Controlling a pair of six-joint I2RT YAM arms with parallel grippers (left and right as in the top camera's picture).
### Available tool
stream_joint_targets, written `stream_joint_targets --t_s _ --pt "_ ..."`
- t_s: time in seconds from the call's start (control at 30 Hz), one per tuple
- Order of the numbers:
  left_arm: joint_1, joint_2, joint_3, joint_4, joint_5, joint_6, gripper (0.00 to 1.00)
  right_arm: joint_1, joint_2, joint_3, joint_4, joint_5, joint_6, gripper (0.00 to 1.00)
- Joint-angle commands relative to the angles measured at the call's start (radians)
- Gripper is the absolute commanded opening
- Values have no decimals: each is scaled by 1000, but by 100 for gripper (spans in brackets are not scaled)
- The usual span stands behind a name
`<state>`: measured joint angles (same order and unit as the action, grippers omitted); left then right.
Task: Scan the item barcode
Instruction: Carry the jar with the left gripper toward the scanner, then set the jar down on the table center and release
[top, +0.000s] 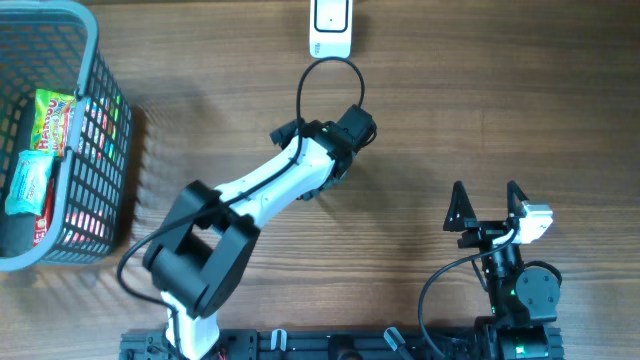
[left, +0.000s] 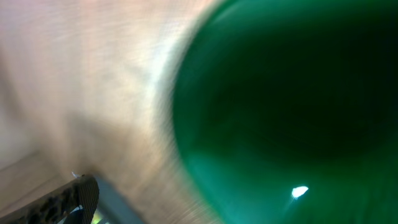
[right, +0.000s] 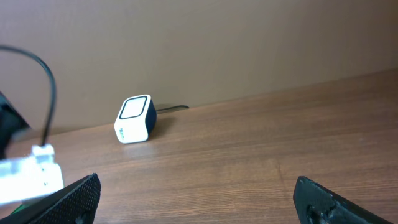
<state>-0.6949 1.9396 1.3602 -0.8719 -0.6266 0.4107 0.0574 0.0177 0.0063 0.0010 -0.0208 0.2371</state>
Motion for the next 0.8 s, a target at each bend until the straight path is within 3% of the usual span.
stream_joint_targets --t_s 0.0,0.13,0.37,0.47,0.63,0.77 --pt "-4 -173 -5 1 -135 -121 100 5 -4 -1 5 14 2 100" --pt "-4 -340 -5 11 -140 -253 100 5 -4 -1 5 14 2 100" --pt "46 -673 -5 46 -121 -666 100 5 -4 -1 5 14 2 100" --pt "116 -792 3 57 -60 -731 100 5 -4 -1 5 14 2 100" --pt "360 -964 70 53 16 -734 100 5 -4 -1 5 14 2 100" --pt "697 -1022 89 32 18 -803 100 5 -4 -1 5 14 2 100"
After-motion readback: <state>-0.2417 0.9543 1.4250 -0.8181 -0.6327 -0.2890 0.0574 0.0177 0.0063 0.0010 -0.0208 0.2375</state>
